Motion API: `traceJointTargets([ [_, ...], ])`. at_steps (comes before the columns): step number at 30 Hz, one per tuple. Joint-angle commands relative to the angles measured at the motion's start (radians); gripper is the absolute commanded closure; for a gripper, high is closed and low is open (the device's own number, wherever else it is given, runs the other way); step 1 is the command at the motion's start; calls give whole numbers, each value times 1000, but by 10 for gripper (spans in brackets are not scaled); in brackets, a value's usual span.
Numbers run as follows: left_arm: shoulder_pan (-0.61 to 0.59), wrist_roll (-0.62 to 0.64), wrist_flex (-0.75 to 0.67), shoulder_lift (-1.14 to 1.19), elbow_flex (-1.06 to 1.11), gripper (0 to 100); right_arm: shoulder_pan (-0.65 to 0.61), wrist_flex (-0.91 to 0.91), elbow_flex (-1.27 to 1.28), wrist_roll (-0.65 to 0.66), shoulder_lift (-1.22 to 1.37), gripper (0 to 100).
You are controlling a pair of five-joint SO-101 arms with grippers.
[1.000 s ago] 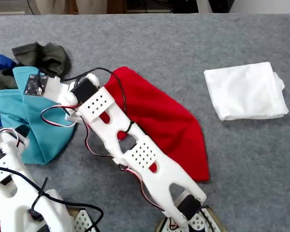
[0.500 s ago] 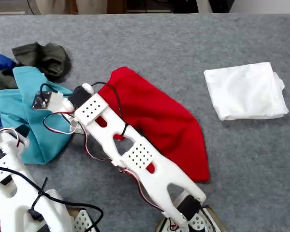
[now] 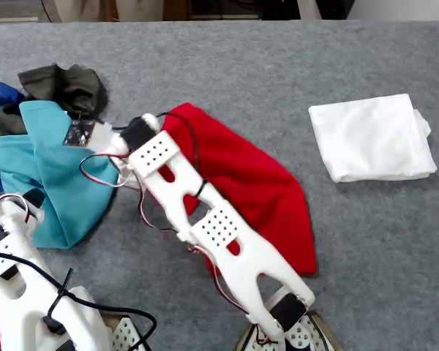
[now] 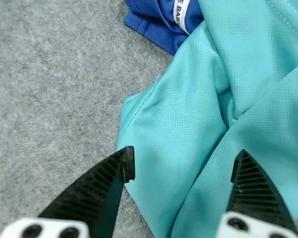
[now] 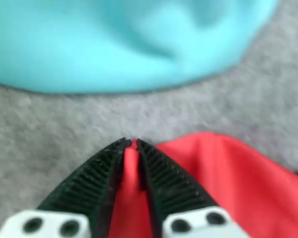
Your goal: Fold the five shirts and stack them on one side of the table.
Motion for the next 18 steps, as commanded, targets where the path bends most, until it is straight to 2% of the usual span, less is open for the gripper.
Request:
traceJointTargets([
  [1, -11, 5, -6, -13, -40, 686, 22, 28, -87, -11, -101, 996],
  [9, -6, 5, -6, -5, -40, 686, 38, 28, -48, -52, -358, 995],
  [18, -6, 5, -6, -5, -40, 686, 42, 14, -30, -95, -786, 995],
])
